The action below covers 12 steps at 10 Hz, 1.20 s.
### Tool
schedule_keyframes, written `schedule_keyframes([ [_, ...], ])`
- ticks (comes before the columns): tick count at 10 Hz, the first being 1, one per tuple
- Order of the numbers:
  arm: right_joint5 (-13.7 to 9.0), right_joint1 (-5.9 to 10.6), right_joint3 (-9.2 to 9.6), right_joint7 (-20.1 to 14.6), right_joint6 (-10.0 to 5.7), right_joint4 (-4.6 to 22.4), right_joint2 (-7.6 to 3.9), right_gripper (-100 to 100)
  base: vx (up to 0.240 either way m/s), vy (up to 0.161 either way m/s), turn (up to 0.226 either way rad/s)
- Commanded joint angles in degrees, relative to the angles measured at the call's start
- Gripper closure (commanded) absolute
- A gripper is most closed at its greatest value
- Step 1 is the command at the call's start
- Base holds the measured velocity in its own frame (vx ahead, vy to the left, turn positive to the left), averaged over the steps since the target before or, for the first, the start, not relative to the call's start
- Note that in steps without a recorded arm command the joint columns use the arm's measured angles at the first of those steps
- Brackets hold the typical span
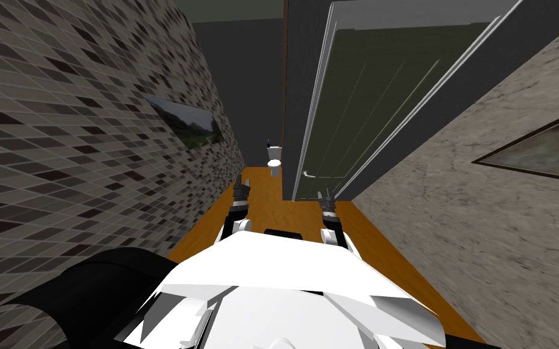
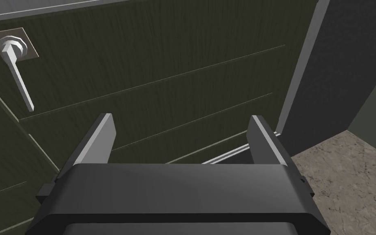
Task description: Pull the door open
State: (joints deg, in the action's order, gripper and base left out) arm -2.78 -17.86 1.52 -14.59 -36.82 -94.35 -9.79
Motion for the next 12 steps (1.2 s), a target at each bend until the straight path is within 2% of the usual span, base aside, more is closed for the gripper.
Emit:
schedule_keyframes([
  [1,-0.4,0.5,-0.1,-0.6,-1.19,2.9,-0.58,-100,0.088,0.0,0.127],
  [2,-0.4,0.5,-0.1,-0.6,-1.19,3.4,-0.58,-100,0.059,-0.007,0.031],
  [4,-0.9,1.38,-0.32,-1.5,-2.61,7.0,-1.43,-100,0.063,-0.011,0.083],
  [5,-0.9,1.38,-0.32,-1.5,-2.61,7.9,-1.43,-100,0.058,-0.006,0.041],
  [7,-1.4,2.26,-0.55,-2.4,-4.03,11.5,-2.28,-100,0.067,-0.011,0.081],
  [8,-1.4,2.26,-0.55,-2.4,-4.03,12.3,-2.28,-100,0.062,-0.014,0.047],
  [9,-1.7,2.7,-0.66,-2.8,-4.74,14.1,-2.71,-100,0.062,-0.003,0.068],
  [10,-1.7,2.7,-0.66,-2.8,-4.74,14.5,-2.71,-100,0.046,-0.001,0.034],
  [12,-2.2,3.55,-0.88,-3.7,-6.12,18.8,-3.53,-100,0.069,-0.01,0.085],
])
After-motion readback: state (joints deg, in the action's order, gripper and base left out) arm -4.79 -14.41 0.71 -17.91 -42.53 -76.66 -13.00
